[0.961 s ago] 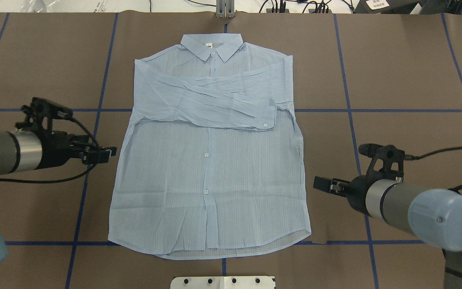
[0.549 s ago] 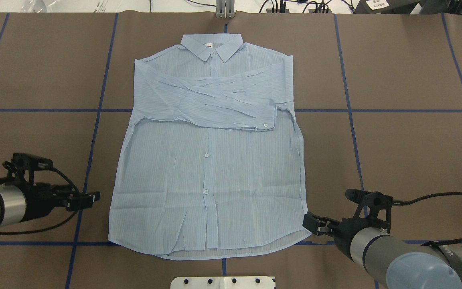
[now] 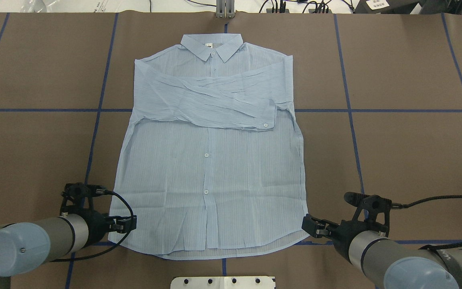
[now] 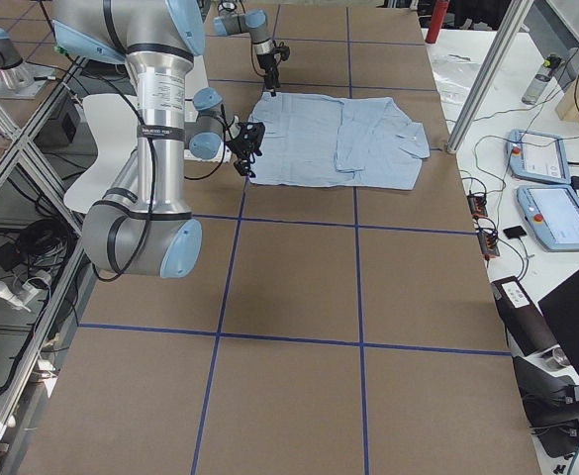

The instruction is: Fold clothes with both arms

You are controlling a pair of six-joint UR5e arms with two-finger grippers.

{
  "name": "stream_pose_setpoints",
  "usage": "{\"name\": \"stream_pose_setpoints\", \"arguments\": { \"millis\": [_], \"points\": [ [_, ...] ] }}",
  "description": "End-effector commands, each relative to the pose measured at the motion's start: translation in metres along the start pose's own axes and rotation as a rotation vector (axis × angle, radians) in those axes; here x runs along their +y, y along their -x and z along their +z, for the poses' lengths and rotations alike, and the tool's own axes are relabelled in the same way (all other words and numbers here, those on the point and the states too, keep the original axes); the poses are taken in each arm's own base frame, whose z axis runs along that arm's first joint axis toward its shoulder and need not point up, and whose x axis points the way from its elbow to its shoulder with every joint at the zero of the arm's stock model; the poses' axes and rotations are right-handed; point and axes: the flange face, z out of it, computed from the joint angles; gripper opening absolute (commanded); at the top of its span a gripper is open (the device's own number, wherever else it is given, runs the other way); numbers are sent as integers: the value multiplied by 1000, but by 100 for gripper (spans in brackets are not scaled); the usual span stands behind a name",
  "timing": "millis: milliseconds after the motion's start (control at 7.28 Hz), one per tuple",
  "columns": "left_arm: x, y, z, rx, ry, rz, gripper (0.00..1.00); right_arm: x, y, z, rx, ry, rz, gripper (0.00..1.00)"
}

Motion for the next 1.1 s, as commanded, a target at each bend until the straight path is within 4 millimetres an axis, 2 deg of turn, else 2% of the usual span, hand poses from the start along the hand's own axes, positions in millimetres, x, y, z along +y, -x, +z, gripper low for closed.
{"name": "stream_pose_setpoints", "arguments": {
  "millis": [0, 687, 961],
  "points": [
    [6, -13, 5, -60, 23, -8, 75, 2, 0, 2, 3, 1, -2, 100],
    [37, -22, 1, -118, 87, 20, 75, 5, -3, 15, 19, -24, -11, 100],
    [38, -18, 2, -127, 88, 21, 66, 5, -3, 15, 19, -25, -11, 100]
  ]
}}
